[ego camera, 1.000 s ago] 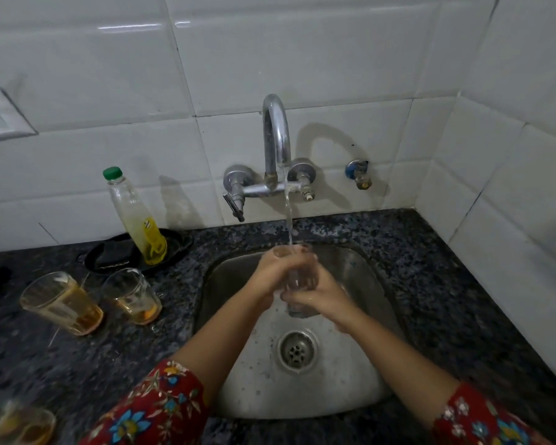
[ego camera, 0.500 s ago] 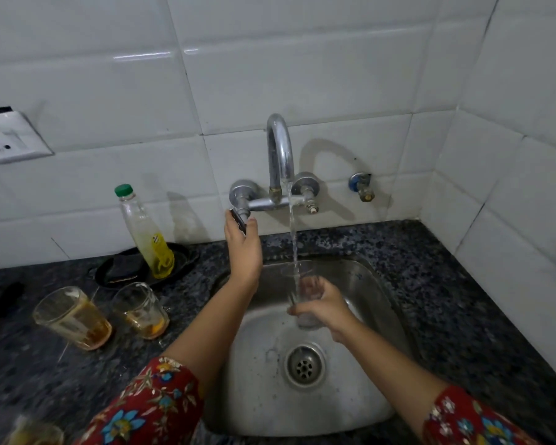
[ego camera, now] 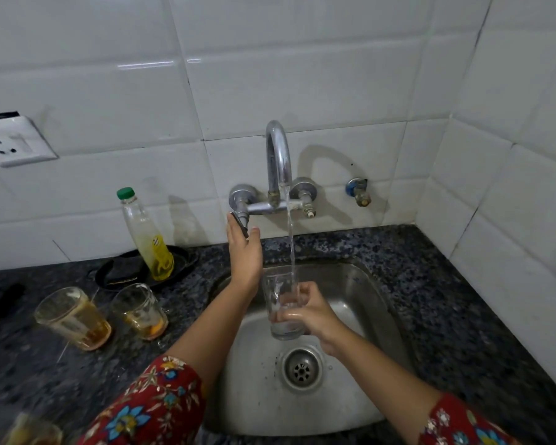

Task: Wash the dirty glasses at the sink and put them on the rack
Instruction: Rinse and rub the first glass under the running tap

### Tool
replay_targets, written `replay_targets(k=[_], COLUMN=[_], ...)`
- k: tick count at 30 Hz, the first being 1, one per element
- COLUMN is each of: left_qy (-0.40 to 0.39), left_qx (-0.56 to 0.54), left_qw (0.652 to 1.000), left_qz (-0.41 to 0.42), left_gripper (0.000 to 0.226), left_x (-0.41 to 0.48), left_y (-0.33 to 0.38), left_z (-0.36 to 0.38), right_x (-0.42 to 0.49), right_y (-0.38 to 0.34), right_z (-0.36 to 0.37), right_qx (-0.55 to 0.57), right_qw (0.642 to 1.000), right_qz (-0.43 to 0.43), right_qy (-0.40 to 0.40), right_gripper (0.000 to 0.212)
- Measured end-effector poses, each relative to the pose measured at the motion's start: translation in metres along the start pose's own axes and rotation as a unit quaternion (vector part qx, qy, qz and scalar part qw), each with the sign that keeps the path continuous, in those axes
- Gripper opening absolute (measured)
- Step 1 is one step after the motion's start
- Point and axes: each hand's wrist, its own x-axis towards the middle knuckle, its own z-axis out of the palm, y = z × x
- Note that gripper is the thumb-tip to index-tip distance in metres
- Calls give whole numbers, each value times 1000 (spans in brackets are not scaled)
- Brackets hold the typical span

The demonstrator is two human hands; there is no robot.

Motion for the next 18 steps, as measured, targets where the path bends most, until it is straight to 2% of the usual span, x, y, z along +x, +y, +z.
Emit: replay_targets(k=[5,10,12,15,18], left_qy=[-22,-66,-84,-107,-116], left_qx=[68,143,155,161,209], left_qw=[996,983,981,979,966], left_qz=[44,90,86,70,97], left_gripper=[62,61,57,61,59], left_x=[-6,-7,-19,-54,-81], left_y=[3,1,-7,-25,-47], left_z=[-2,-19,-26,-25,-21], right_x=[-6,-11,-16,-25,-32], right_y=[3,8,9,9,5], right_z=[-11,-9,-17,-33,-44], right_qx=[56,146,127,47,14], right_qw=[998,988,990,998,999], right_qz=[25,40,46,31,15], right_qy=[26,-25,-33,-29,27], right_gripper=[54,43,41,53,57])
